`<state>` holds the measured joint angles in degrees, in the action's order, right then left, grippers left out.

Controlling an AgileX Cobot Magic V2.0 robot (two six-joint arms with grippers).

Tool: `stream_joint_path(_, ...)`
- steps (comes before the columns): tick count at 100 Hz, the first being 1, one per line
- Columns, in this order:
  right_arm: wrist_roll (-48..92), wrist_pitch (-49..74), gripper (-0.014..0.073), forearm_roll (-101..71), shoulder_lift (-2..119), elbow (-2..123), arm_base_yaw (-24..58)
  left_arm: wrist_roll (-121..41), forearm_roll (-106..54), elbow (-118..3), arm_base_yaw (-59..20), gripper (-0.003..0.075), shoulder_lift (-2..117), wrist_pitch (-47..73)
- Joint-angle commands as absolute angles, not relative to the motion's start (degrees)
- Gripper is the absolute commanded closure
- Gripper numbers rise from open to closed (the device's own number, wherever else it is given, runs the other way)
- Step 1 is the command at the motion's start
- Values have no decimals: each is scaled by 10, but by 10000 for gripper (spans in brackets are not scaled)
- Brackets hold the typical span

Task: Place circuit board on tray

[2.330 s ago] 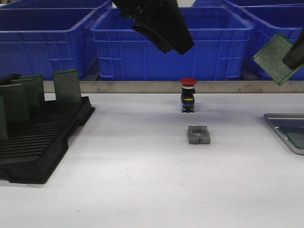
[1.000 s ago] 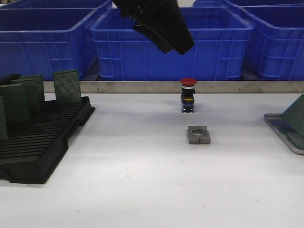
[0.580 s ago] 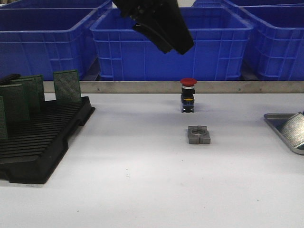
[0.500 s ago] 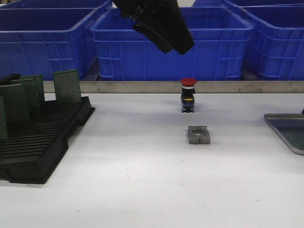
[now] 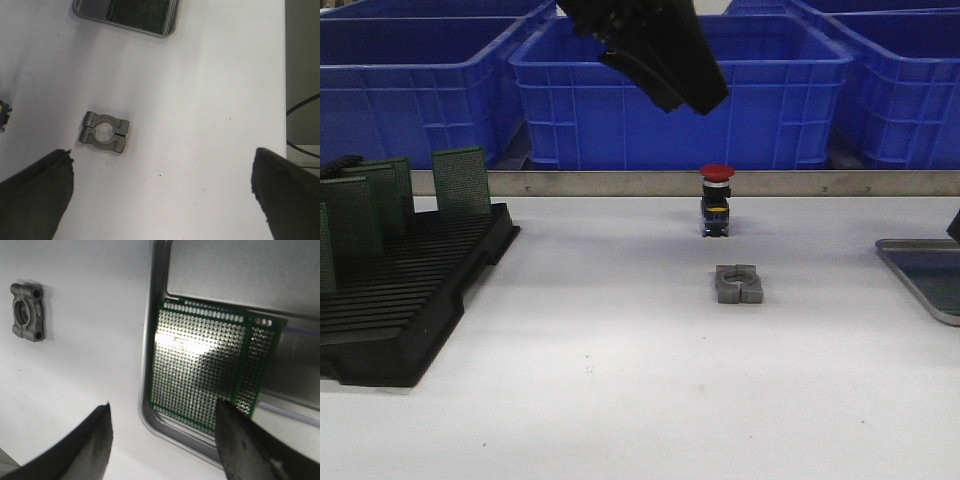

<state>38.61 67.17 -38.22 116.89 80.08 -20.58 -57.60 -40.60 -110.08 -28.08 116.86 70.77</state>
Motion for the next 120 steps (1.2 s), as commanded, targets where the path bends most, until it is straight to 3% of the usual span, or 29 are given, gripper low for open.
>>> stream_joint_path(1, 391, 699, 120, -399, 1139, 815, -211, -571, -440, -1120, -286, 49, 1129, 725)
stream_joint_path(50, 431, 666, 120, -480, 1101, 816, -197, -529, -439, -1122, -269, 54, 1105, 677)
stream_joint_path(86, 459, 553, 120, -478, 957, 815, -137, -460, -436, -1110, -171, 55, 1011, 574)
stream_joint_path(120, 512, 416, 120, -476, 783, 738, -117, -448, -436, -875, -105, 55, 817, 332)
